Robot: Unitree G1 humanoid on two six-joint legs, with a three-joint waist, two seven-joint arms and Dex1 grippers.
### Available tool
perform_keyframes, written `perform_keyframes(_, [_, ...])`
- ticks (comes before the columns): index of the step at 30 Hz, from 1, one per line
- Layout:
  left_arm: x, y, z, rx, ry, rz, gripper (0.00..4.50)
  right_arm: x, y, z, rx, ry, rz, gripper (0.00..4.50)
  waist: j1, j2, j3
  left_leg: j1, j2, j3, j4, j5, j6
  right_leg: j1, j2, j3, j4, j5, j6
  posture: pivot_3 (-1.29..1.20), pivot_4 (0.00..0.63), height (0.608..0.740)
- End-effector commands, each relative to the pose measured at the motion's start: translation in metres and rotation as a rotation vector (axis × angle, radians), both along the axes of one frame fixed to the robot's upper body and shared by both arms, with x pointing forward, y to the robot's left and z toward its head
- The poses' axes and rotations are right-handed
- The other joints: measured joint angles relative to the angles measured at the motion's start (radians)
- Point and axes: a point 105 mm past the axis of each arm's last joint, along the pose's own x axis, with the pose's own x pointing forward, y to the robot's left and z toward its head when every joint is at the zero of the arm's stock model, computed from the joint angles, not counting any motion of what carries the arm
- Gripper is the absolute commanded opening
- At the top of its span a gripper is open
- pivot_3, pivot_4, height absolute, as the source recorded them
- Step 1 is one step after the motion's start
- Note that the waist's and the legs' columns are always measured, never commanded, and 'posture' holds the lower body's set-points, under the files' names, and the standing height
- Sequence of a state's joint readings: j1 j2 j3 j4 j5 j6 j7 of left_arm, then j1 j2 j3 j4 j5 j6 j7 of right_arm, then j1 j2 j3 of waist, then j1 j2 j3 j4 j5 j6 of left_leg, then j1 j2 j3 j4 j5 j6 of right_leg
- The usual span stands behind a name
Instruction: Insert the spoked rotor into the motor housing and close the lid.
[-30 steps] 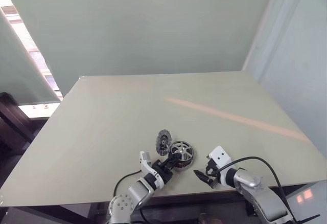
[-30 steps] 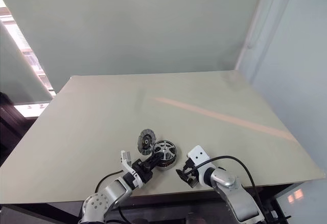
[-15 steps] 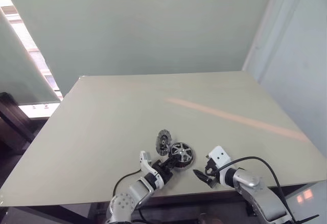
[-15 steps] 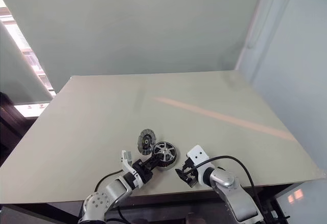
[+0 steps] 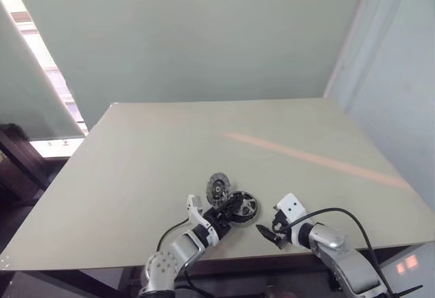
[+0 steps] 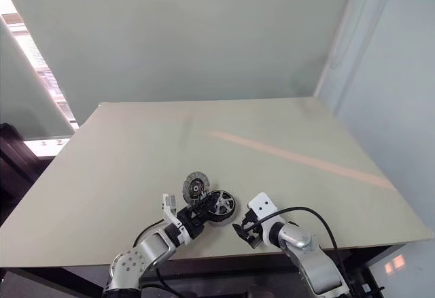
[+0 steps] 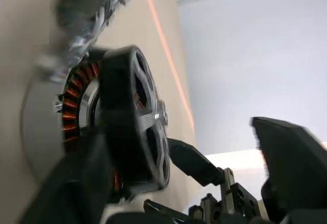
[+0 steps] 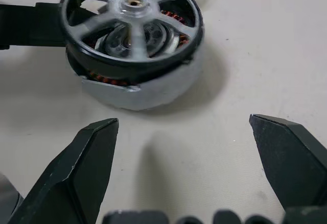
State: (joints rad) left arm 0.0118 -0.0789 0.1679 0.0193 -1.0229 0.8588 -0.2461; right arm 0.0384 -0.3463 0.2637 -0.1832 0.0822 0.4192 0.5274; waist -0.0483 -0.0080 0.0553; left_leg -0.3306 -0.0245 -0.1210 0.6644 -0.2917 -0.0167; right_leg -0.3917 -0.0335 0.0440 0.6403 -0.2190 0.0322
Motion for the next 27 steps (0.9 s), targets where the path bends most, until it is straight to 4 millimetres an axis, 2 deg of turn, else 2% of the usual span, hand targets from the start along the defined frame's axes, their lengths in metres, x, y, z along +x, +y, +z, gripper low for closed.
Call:
perform_keyframes(1, [0.000,0.005,0.004,0.101,-0.028,-0.005,4.47,0.007,0.002,0.012,0.013,-0.056,0.010,4.50,-0.001,0.000,0.001,0.000,0.000,0.000,0.000,0.000,0.000,0.000,0.000,0.000,0.000,0.000,0.000,0.00,0.000,0.740])
perform_keyframes(7, [0.002,0.013,0.027,0.155,-0.097,-0.010,4.47,0.007,0.003,0.010,0.012,-0.053,0.017,4.50,-0.001,-0.001,0.001,-0.003,0.000,0.000,-0.004,0.002,0.003,-0.003,0.000,-0.001,0.000,0.000,0.000,0.00,0.000,0.740])
perform_keyframes(11, [0.004,0.015,0.039,0.182,-0.131,-0.011,4.47,0.008,0.004,0.009,0.012,-0.052,0.025,4.50,0.000,0.000,0.001,-0.014,0.001,-0.001,-0.006,0.002,0.003,-0.016,0.001,0.000,0.001,0.002,0.003,0.00,0.000,0.740])
perform_keyframes(14, [0.005,0.016,0.050,0.215,-0.174,-0.021,4.47,0.011,0.006,0.009,0.013,-0.053,0.038,4.50,0.000,0.000,0.001,-0.014,0.000,0.000,-0.005,0.002,0.003,-0.016,0.001,0.000,0.001,0.002,0.003,0.00,0.000,0.740])
perform_keyframes(21, [0.001,0.021,0.062,0.339,-0.256,-0.059,4.47,0.014,0.006,0.010,0.010,-0.055,0.051,4.50,-0.001,0.000,0.001,-0.013,0.000,0.000,-0.003,0.002,0.003,-0.014,0.001,0.000,0.002,0.000,0.000,0.00,0.000,0.740])
perform_keyframes(27, [-0.011,0.027,0.060,0.407,-0.328,-0.113,4.47,0.014,0.005,0.009,0.007,-0.053,0.054,4.50,-0.001,0.001,0.001,-0.012,0.000,0.001,-0.005,0.002,0.003,-0.014,0.002,0.001,0.002,0.000,0.001,0.00,0.000,0.740])
